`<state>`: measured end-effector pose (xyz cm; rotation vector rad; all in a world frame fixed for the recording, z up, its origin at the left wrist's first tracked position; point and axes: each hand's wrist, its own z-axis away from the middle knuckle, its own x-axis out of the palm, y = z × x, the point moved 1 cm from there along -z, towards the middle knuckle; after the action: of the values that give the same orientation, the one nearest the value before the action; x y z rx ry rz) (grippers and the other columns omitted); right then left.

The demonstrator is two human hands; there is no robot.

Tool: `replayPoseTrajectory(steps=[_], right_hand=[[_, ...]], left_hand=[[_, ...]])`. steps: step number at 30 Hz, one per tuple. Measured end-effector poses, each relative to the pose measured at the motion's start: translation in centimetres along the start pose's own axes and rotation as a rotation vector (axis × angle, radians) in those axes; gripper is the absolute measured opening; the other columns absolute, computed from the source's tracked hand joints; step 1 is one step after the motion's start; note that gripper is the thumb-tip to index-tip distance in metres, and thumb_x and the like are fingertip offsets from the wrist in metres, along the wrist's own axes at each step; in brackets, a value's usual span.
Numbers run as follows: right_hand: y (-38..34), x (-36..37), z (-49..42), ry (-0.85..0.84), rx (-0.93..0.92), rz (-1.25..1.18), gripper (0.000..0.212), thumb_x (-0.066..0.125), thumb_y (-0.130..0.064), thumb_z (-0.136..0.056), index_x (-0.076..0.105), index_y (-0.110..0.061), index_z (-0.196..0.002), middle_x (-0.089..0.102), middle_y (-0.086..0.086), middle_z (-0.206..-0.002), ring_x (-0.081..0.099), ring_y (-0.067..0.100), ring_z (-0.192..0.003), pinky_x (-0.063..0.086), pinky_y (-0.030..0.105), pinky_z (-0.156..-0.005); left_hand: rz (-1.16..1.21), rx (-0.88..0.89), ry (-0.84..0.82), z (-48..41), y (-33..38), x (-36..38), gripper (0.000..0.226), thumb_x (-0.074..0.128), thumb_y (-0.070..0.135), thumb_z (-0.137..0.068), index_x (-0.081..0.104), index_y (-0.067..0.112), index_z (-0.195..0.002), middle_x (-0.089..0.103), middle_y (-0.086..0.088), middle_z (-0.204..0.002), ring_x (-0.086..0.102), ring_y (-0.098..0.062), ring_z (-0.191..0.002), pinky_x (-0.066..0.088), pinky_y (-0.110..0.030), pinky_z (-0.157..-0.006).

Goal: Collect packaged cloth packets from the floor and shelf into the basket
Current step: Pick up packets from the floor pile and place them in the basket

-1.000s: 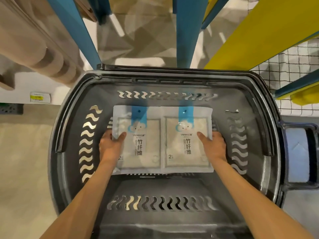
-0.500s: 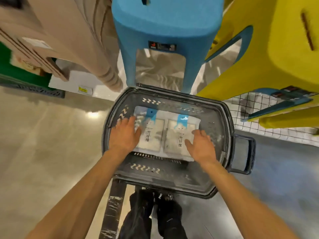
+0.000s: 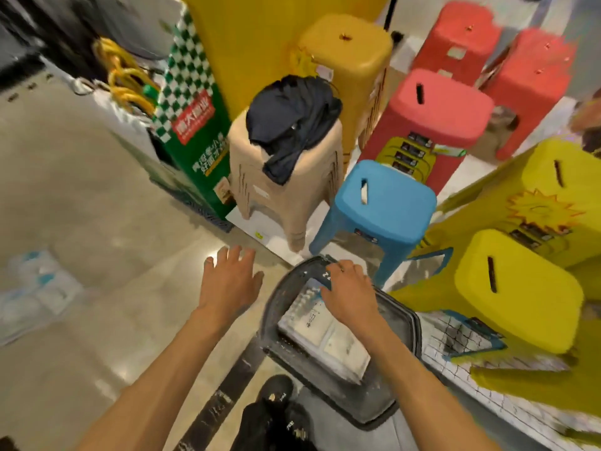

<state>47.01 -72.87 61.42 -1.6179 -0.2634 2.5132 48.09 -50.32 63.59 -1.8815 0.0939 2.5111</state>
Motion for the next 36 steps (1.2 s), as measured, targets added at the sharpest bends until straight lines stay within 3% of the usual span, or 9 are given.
replayPoseTrajectory(steps=[5, 12, 18, 24, 30, 36], right_hand=[[-9.2, -5.7, 1.0, 0.042, -0.19, 0.057, 0.044, 0.049, -0.036, -0.099, 0.047, -0.016, -0.138, 0.045, 0.01, -0.139, 0.04, 0.033, -0.13, 0.038, 0.044, -0.102], [-22.1, -9.7, 2.8, 0.035, -0.453, 0.097, 0.044, 0.049, -0.033, -0.099, 0.047, -0.013, -0.138, 0.047, 0.011, -0.139, 0.041, 0.032, -0.129, 0.036, 0.042, -0.103], [-33.9, -10.9, 4.1, 0.038, -0.651, 0.184, 0.048, 0.05, -0.035, -0.098, 0.046, -0.014, -0.141, 0.047, 0.01, -0.139, 0.044, 0.03, -0.127, 0.04, 0.041, -0.102], [-45.4, -8.9, 4.8, 0.032, -0.764, 0.231, 0.049, 0.054, -0.037, -0.096, 0.049, -0.015, -0.139, 0.049, 0.01, -0.139, 0.044, 0.03, -0.128, 0.042, 0.043, -0.101], [-56.4, -5.5, 4.5, 0.021, -0.849, 0.273, 0.05, 0.054, -0.039, -0.097, 0.048, -0.015, -0.141, 0.048, 0.009, -0.142, 0.044, 0.03, -0.129, 0.041, 0.042, -0.103], [-65.0, -2.5, 3.6, -0.009, -0.891, 0.308, 0.052, 0.054, -0.041, -0.096, 0.046, -0.018, -0.142, 0.046, 0.008, -0.144, 0.044, 0.029, -0.13, 0.042, 0.041, -0.104]], left_hand=[[0.032, -0.228, 0.094, 4.7, -6.1, -7.9, 0.05, 0.048, 0.046, -0.1, 0.049, 0.016, -0.14, 0.05, -0.011, -0.143, 0.045, -0.035, -0.13, 0.037, -0.051, -0.104], [0.047, -0.414, 0.28, 11.6, -14.8, -14.0, 0.047, 0.048, 0.047, -0.099, 0.051, 0.02, -0.138, 0.051, -0.007, -0.14, 0.046, -0.03, -0.128, 0.038, -0.046, -0.101], [0.07, -0.632, 0.373, 20.0, -25.1, -14.6, 0.038, 0.078, 0.038, -0.081, 0.07, 0.014, -0.109, 0.068, -0.011, -0.11, 0.063, -0.036, -0.102, 0.049, -0.05, -0.081], [0.142, -0.797, 0.353, 24.2, -35.9, -15.4, 0.045, 0.063, 0.04, -0.093, 0.061, 0.013, -0.129, 0.06, -0.015, -0.131, 0.054, -0.038, -0.12, 0.043, -0.049, -0.094], [0.189, -0.87, 0.32, 26.0, -45.5, -13.8, 0.051, 0.051, 0.044, -0.098, 0.048, 0.019, -0.142, 0.052, -0.01, -0.139, 0.047, -0.033, -0.129, 0.039, -0.046, -0.098], [0.212, -0.925, 0.31, 27.7, -53.1, -11.8, 0.049, 0.055, 0.045, -0.097, 0.055, 0.016, -0.136, 0.058, -0.011, -0.133, 0.051, -0.034, -0.123, 0.042, -0.044, -0.092]])
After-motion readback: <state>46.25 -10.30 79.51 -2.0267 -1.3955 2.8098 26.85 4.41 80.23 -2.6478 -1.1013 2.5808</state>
